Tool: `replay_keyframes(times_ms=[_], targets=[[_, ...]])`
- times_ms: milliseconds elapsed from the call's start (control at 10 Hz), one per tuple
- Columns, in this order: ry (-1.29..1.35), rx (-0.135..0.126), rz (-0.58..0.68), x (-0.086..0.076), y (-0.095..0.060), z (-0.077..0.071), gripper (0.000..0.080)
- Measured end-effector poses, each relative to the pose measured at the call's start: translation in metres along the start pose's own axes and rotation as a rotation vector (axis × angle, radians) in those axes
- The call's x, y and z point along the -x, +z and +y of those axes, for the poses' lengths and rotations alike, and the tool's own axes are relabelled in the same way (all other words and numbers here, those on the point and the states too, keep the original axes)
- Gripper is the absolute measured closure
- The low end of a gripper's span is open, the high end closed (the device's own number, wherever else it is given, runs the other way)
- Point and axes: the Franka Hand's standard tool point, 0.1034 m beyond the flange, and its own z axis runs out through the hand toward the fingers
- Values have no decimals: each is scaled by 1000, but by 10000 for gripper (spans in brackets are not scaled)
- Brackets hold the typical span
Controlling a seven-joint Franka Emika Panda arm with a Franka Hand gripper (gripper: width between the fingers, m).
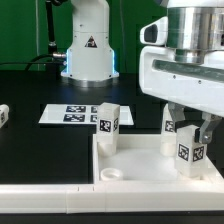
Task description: Assemble square table
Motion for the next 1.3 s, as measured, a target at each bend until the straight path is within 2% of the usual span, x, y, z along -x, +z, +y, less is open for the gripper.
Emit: replay_keyframes(times_ms=[200, 400, 500, 600, 700, 800, 1100, 1300], targets=[[102, 1, -8, -1, 0, 0, 512], [85, 1, -7, -1, 0, 0, 512], [61, 3, -6, 0, 0, 0, 333], [-18, 6, -9, 1, 0, 0, 215], [-167, 8, -2, 1, 0, 0, 215], [-197, 8, -1, 0, 0, 0, 161], [-438, 10, 0, 0, 0, 0, 150], [-683, 22, 11, 4, 0, 0, 150]])
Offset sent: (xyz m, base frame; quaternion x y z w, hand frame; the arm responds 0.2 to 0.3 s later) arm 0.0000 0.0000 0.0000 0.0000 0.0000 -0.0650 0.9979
